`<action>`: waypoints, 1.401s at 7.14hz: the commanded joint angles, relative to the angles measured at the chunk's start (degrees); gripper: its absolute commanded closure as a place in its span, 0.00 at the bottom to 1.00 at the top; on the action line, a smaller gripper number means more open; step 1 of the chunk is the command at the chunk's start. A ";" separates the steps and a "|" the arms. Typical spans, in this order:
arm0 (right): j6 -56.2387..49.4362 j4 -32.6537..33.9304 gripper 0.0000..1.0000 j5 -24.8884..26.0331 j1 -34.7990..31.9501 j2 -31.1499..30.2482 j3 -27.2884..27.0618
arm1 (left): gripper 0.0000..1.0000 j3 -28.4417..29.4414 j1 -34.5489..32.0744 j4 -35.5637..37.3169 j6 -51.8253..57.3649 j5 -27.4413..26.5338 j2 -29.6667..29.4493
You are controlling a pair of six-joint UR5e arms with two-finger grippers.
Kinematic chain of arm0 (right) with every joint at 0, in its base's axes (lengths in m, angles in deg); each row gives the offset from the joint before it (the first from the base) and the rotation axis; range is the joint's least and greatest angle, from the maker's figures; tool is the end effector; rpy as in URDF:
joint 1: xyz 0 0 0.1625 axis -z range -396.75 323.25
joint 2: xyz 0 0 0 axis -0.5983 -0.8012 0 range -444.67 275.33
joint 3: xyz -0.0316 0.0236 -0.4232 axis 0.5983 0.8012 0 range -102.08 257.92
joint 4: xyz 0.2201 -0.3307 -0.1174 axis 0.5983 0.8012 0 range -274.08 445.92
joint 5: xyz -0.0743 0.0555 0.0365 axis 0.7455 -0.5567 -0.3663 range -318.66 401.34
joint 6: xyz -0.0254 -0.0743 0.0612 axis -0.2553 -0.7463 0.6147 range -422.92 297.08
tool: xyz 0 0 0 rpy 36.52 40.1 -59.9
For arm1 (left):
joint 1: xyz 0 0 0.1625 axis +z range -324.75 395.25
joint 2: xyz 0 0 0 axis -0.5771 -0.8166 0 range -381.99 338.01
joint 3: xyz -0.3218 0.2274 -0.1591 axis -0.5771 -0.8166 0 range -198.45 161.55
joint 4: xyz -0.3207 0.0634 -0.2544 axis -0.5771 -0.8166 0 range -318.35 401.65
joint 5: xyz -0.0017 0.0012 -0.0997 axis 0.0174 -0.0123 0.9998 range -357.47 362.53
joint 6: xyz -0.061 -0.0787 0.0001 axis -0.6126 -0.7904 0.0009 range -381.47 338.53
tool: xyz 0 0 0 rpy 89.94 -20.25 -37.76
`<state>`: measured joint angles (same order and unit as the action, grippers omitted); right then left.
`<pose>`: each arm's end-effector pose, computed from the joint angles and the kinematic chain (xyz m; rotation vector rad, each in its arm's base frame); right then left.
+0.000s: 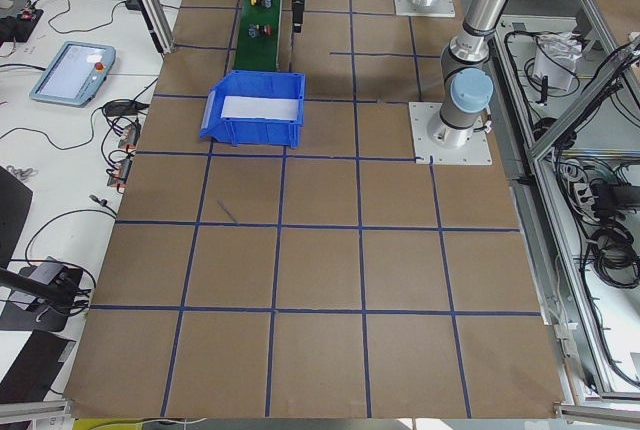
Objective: Transport two buttons from left to right
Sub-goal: 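Lower the right gripper onto the yellow button on the belt and grasp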
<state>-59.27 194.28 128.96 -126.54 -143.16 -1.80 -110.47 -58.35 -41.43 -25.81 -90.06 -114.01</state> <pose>0.1349 -0.6828 0.2785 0.1061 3.0986 0.0796 -0.1606 -0.5017 0.4652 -0.0218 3.0988 -0.0822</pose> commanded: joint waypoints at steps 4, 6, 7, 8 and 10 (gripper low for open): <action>-0.05 0.02 0.00 0.10 -1.00 1.09 -0.27 | 0.00 0.00 -0.09 -0.07 0.04 -0.05 -0.09; -0.05 0.02 0.00 0.45 -1.00 1.62 -0.27 | 0.00 0.00 -0.18 0.02 0.04 -0.05 -0.17; -0.05 0.02 0.00 0.37 -1.00 1.62 -0.27 | 0.00 0.00 -0.18 0.02 0.04 -0.05 -0.17; -0.14 0.02 0.00 0.37 -1.00 1.71 -0.27 | 0.00 0.17 -0.18 0.19 -0.14 -0.05 -0.52; -0.31 0.02 0.12 0.98 -0.91 1.80 -0.18 | 0.00 0.88 -0.09 0.11 -0.05 0.04 -1.32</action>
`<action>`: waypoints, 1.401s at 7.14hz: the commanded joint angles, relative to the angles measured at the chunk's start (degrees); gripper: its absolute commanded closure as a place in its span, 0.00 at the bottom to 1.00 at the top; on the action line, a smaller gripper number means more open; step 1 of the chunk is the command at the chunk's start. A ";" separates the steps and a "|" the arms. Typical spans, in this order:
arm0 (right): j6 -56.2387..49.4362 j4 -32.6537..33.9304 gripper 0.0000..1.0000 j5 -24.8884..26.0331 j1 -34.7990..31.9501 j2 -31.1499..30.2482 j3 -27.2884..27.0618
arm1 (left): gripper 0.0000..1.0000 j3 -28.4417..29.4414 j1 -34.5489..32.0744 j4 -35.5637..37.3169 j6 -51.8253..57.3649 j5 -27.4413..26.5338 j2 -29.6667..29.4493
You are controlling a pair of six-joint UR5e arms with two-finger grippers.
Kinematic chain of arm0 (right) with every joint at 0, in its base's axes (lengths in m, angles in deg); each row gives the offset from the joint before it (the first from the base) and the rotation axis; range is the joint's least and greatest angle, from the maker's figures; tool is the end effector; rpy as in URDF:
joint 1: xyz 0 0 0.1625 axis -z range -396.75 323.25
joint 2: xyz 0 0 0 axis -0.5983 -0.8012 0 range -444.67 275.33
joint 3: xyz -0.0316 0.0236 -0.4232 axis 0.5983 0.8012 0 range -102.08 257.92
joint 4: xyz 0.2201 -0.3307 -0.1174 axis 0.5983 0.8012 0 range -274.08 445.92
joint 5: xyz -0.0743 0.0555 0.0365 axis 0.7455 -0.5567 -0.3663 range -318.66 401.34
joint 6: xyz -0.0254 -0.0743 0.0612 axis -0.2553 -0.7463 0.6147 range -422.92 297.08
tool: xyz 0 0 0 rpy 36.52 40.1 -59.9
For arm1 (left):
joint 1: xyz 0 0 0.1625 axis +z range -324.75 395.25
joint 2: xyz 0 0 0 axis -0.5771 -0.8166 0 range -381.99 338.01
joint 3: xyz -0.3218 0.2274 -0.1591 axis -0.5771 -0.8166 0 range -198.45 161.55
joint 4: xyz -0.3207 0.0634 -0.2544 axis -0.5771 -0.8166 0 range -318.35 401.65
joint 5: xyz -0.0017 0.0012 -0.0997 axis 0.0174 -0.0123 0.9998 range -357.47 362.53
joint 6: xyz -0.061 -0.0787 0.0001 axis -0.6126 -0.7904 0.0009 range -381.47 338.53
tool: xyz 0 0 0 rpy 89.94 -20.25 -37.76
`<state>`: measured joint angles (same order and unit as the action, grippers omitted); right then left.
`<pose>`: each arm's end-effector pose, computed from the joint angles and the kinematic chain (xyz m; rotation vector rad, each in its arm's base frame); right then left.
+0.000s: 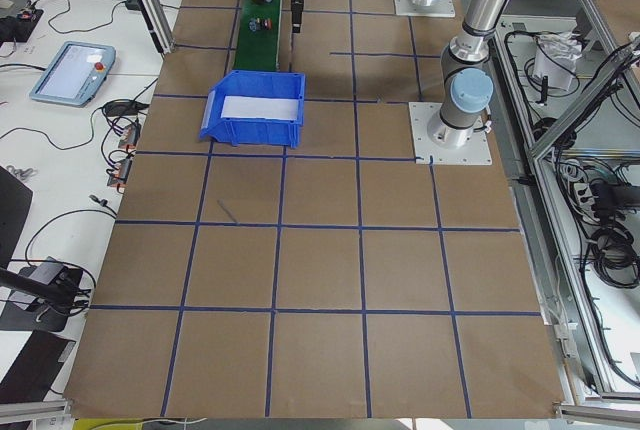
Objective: Transport two buttons from left to right
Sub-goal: 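Carry the yellow button with the right gripper into the far blue bin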
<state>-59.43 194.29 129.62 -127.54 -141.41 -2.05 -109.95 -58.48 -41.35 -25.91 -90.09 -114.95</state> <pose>0.1457 -0.6825 0.2556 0.0754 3.1109 0.1338 -0.1621 -0.5075 0.4615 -0.0208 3.0982 -0.0732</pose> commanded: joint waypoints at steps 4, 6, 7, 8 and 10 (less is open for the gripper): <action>-3.47 -3.31 0.89 1.45 0.87 -2.57 2.17 | 0.00 0.80 -0.05 0.37 -0.04 -0.11 -0.37; -8.03 -5.18 0.90 3.91 1.31 -5.56 4.02 | 0.00 0.97 0.12 0.38 -0.04 -0.02 -0.28; -8.84 -6.49 0.90 3.40 1.40 -5.75 4.38 | 0.00 0.98 0.13 0.38 0.04 -0.11 -0.37; -9.02 -5.81 0.90 3.49 1.49 -4.97 3.77 | 0.00 0.72 0.13 0.38 0.05 -0.11 -0.20; -7.88 -5.02 0.48 3.93 2.80 -3.04 3.24 | 0.00 -0.07 0.13 0.47 0.05 -0.11 0.24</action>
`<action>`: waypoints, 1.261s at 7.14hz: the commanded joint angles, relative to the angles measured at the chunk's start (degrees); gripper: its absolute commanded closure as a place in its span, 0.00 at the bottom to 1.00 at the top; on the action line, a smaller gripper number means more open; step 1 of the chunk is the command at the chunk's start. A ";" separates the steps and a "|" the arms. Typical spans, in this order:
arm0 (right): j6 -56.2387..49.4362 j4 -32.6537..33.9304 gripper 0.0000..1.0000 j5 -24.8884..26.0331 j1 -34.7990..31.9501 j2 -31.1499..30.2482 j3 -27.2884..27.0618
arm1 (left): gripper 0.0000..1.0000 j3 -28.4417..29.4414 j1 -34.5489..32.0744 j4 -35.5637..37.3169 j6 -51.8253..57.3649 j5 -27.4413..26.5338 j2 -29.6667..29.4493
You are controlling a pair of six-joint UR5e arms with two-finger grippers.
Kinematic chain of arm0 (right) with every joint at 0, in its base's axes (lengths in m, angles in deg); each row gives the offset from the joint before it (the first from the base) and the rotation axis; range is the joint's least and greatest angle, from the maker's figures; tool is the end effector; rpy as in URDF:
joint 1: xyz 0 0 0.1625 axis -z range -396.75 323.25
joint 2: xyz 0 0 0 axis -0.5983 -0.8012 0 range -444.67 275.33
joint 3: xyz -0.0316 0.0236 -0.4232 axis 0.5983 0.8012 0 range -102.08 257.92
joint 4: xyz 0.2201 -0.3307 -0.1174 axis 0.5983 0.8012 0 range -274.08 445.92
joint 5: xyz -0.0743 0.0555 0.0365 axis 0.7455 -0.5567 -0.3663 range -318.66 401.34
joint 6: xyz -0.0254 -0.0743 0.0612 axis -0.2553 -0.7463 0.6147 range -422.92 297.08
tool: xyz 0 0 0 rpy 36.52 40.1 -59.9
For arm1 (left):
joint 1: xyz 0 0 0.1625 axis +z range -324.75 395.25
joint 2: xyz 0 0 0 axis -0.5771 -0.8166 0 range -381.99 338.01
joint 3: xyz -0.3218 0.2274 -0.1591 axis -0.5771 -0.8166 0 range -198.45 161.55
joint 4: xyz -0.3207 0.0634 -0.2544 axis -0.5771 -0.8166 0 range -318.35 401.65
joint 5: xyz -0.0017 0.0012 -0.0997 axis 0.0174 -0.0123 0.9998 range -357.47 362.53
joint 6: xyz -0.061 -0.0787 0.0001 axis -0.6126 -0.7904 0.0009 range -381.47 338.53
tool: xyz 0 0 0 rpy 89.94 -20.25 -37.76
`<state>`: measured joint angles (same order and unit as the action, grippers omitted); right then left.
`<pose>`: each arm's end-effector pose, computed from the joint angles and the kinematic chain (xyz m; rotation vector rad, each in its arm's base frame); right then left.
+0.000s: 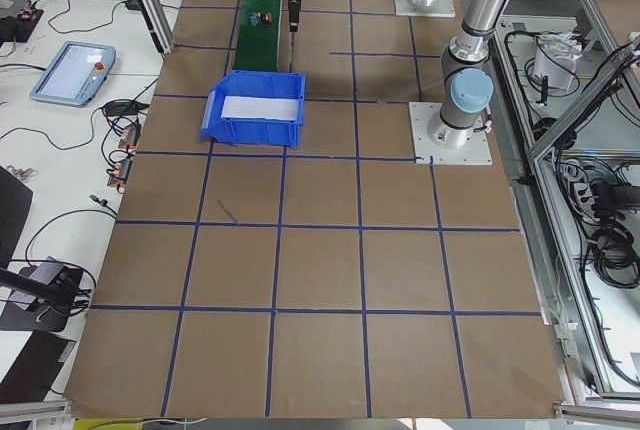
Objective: Transport two buttons from left to right
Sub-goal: 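Carry the yellow button with the right gripper into the far blue bin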
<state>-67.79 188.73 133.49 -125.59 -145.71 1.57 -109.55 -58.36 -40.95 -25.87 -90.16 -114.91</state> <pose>0.1158 -0.6818 0.3271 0.1017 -3.1041 -0.0708 -0.1610 -0.5092 0.4660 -0.0235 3.0973 -0.0959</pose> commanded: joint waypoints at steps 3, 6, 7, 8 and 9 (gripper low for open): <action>1.09 1.87 0.26 -1.87 2.61 4.26 -1.43 | 0.00 -0.56 0.09 0.15 0.10 -0.04 -0.24; 2.40 1.27 0.30 -2.24 2.97 5.32 -2.48 | 0.00 -0.65 0.01 0.33 0.10 0.05 -0.50; 2.50 0.56 0.90 -1.28 3.14 5.23 -2.57 | 0.00 -0.65 -0.08 0.33 0.09 0.14 -0.42; 2.50 0.04 0.95 -1.00 3.23 5.06 -1.70 | 0.00 -0.65 0.01 0.33 0.09 0.14 -0.16; 1.89 0.12 0.96 0.22 3.32 4.88 -0.91 | 0.00 -0.65 -0.08 0.33 0.09 0.14 -0.24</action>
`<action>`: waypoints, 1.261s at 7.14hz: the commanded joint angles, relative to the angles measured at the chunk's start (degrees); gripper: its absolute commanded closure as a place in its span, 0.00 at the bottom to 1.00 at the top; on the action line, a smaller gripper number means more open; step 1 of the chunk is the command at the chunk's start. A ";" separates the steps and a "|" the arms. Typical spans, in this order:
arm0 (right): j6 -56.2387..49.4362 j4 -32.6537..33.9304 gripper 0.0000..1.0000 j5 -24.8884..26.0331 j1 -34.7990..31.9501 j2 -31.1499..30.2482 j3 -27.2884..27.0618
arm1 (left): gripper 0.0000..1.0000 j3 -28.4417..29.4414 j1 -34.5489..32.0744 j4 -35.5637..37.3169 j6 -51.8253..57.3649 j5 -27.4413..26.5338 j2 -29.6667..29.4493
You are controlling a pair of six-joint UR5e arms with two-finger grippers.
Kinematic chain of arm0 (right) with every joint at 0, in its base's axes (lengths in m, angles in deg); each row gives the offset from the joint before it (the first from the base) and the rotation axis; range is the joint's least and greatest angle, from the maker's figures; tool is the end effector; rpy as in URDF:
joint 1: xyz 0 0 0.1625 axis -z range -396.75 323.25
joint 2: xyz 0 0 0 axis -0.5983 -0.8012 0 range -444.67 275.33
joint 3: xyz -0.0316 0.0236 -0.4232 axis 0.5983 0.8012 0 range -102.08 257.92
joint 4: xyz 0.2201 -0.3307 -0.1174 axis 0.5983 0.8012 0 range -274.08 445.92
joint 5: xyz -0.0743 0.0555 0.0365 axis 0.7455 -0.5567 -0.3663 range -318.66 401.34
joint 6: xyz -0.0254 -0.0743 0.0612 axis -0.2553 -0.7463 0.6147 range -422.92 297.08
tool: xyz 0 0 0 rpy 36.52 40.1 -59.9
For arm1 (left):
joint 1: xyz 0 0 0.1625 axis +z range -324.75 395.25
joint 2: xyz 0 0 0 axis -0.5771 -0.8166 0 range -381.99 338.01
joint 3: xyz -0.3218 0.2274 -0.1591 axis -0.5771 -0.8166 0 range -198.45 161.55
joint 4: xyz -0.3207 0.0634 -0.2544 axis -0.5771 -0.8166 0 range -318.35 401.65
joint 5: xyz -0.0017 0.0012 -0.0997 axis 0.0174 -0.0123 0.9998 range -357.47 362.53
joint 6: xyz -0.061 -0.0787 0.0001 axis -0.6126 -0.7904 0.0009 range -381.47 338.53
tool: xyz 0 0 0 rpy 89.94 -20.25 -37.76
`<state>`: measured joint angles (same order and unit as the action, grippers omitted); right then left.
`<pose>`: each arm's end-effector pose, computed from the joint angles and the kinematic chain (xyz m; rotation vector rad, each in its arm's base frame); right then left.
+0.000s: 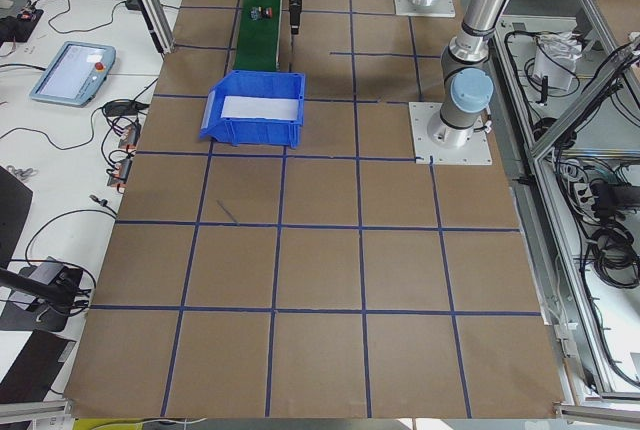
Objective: Transport two buttons from left to right
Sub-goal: 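Carry the yellow button with the right gripper into the far blue bin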
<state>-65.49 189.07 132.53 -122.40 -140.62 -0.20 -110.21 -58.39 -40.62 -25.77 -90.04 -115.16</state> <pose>0.0789 -0.6920 0.2527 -0.0460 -3.1204 -0.2477 -0.1615 -0.5095 0.4586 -0.0196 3.0991 -0.0800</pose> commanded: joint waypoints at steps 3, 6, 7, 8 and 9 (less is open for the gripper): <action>-4.78 -2.95 0.97 2.86 1.61 -2.23 6.82 | 0.00 0.00 0.03 -0.08 0.08 0.10 0.19; -21.28 -3.13 0.97 2.16 14.15 -3.55 9.91 | 0.00 -0.09 -0.06 -0.08 0.08 0.02 0.36; -27.43 -3.05 0.97 1.81 19.24 -3.73 10.01 | 0.00 -0.17 0.03 -0.08 0.08 0.02 0.54; -31.32 -3.31 0.97 1.81 23.65 -3.73 9.66 | 0.00 -0.35 0.03 -0.08 0.08 0.02 0.71; -35.01 -3.48 0.97 1.72 27.60 -3.21 8.87 | 0.00 -0.35 0.03 -0.08 0.08 0.02 0.80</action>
<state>-95.26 185.81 134.37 -100.24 -144.15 9.33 -110.49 -58.37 -40.70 -25.69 -90.02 -114.50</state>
